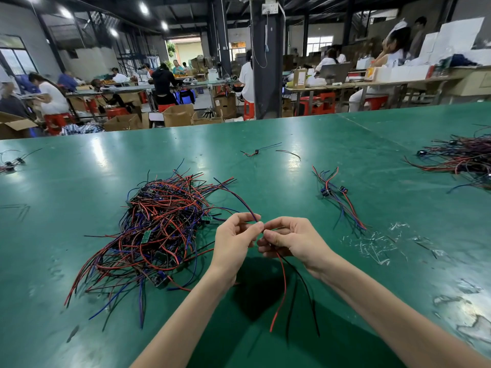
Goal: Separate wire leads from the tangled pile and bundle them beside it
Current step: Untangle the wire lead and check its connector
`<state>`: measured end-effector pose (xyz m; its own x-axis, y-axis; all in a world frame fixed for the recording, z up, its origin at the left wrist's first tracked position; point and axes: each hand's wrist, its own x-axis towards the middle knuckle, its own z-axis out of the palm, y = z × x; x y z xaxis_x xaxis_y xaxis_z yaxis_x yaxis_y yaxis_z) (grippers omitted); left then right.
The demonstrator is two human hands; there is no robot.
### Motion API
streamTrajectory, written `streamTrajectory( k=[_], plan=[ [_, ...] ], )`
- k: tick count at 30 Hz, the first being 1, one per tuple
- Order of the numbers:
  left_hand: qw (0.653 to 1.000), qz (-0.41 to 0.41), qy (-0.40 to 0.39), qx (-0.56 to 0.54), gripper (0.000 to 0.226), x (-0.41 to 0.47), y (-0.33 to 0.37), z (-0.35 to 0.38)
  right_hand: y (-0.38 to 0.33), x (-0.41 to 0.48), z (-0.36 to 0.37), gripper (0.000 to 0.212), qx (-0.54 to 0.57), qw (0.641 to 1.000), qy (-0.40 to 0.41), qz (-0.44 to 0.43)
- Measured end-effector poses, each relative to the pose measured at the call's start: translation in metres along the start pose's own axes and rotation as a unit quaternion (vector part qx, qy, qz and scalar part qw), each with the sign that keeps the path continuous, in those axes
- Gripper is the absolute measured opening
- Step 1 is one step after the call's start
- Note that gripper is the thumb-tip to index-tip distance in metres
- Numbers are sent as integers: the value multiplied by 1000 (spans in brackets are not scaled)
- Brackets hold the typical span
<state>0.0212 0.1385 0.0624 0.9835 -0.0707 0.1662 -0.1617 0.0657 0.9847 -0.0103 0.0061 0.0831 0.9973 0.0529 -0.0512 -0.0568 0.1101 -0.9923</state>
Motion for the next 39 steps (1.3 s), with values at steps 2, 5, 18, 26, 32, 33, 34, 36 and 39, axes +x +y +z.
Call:
streamTrajectory(
  k=[2,5,18,26,32,33,34,36,39],
  plan=[
    [1000,-1,-4,3,12,0,0,0,0,0,0,6,2,1000,2,2],
    [1000,-7,-13,4,12,0,0,0,0,0,-1,4,7,1000,4,4],
    [994,72,2,86,12,0,-3,-2,-4,1,-3,6,-15,998,1,65],
    [1000,-3,3,0,10,0,-1,-1,-9,-1,-3,9,-17,997,-15,70],
    [999,24,8,30,17,3,-4,-2,-9,-1,-1,22,-52,997,-13,53],
    [999,29,19,38,17,4,-5,-4,-9,-2,-1,23,-69,996,-10,47],
    [998,34,37,41,17,6,-5,-6,-10,-2,-1,24,-88,995,-7,42],
    [995,39,79,37,17,13,-5,-12,-10,-2,-1,24,-111,993,-6,35],
    [990,45,121,49,18,20,-5,-22,-11,-2,1,26,-129,991,-11,29]
  ],
)
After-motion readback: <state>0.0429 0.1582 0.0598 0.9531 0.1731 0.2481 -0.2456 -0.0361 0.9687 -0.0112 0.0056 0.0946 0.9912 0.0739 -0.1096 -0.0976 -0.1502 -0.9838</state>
